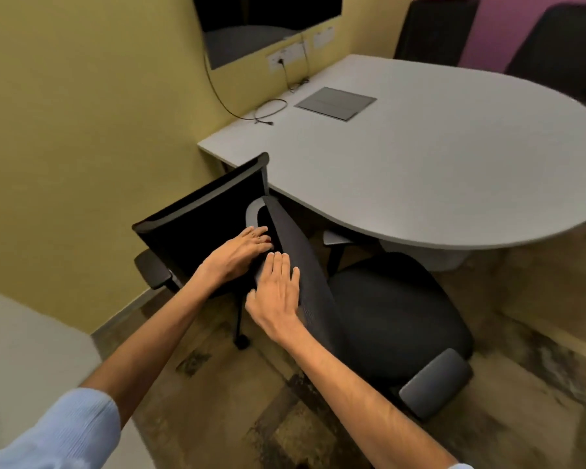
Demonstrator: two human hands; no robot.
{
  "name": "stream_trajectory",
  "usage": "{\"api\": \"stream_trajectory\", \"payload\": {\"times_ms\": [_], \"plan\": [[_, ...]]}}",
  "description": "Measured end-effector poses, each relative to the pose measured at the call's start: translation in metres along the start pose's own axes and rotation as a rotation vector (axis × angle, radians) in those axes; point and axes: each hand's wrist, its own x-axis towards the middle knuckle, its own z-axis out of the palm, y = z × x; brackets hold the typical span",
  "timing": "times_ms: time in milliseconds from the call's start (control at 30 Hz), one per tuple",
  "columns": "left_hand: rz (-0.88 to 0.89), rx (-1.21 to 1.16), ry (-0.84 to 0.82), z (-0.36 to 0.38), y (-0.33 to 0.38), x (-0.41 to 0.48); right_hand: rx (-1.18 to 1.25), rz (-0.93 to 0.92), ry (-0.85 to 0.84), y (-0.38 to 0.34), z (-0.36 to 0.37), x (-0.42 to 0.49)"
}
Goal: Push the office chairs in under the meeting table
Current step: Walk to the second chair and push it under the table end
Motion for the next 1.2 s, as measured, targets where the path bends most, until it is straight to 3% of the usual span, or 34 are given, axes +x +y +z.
{"api": "stream_trajectory", "payload": {"times_ms": [167,400,667,767,967,1200], "plan": [[0.158,0.002,0.057,0.009,-0.005,0.005,-0.196,0.043,0.030,-0.009,-0.005,-0.007],[0.262,0.059,0.036,0.011,0.010,0.002,-0.185,0.045,0.095,0.005,-0.003,-0.044],[0.208,-0.004,0.042,0.014,0.014,-0.007,-0.363,0.061,0.058,0.048,-0.021,-0.108],[0.246,-0.038,0.129,0.017,0.024,-0.010,-0.413,0.128,0.046,0.065,-0.035,-0.128],[0.175,0.045,0.153,0.035,0.067,-0.003,-0.371,0.262,0.014,0.102,-0.063,-0.144],[0.118,-0.026,0.180,0.025,0.107,0.010,-0.375,0.429,0.105,0.143,-0.080,-0.137]]}}
